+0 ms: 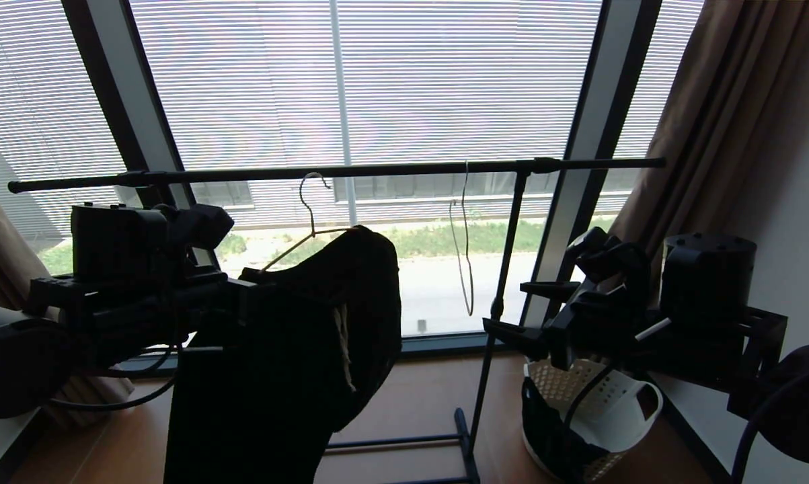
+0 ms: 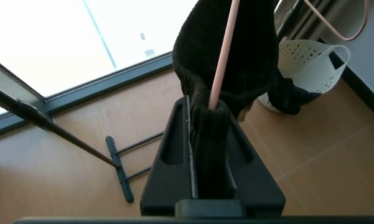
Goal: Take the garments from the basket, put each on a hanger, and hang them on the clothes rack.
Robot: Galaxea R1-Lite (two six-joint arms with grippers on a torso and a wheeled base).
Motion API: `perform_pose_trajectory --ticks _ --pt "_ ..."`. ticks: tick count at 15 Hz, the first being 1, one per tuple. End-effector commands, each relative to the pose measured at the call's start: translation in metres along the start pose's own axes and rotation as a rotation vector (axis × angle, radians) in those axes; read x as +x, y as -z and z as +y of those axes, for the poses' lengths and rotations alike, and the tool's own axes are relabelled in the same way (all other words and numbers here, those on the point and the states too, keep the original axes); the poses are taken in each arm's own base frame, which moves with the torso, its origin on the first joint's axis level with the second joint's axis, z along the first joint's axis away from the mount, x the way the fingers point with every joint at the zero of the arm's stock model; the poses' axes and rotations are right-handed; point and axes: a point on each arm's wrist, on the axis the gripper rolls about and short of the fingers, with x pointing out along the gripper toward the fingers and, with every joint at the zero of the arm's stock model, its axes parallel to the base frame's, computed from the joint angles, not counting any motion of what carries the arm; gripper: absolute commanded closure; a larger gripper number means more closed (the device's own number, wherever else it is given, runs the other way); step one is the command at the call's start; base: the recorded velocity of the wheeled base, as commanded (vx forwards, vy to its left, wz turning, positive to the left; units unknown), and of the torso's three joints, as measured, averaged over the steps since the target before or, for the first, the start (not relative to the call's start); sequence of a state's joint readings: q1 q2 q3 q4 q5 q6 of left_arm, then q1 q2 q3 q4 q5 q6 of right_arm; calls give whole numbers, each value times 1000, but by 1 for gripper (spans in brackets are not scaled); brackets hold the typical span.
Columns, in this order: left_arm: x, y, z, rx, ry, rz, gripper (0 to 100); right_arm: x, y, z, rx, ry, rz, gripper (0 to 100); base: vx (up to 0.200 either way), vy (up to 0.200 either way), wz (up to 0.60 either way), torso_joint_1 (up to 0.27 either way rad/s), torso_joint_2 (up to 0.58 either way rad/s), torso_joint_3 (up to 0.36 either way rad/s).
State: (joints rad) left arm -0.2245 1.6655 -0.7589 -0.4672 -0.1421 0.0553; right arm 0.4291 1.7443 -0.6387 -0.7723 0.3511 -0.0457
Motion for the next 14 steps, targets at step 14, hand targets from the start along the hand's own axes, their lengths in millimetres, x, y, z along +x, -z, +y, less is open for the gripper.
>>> perform_pose_trajectory --ticks 14 --pt "17 1 -9 -9 24 -101 100 3 3 -1 4 2 11 0 86 0 0 1 -1 1"
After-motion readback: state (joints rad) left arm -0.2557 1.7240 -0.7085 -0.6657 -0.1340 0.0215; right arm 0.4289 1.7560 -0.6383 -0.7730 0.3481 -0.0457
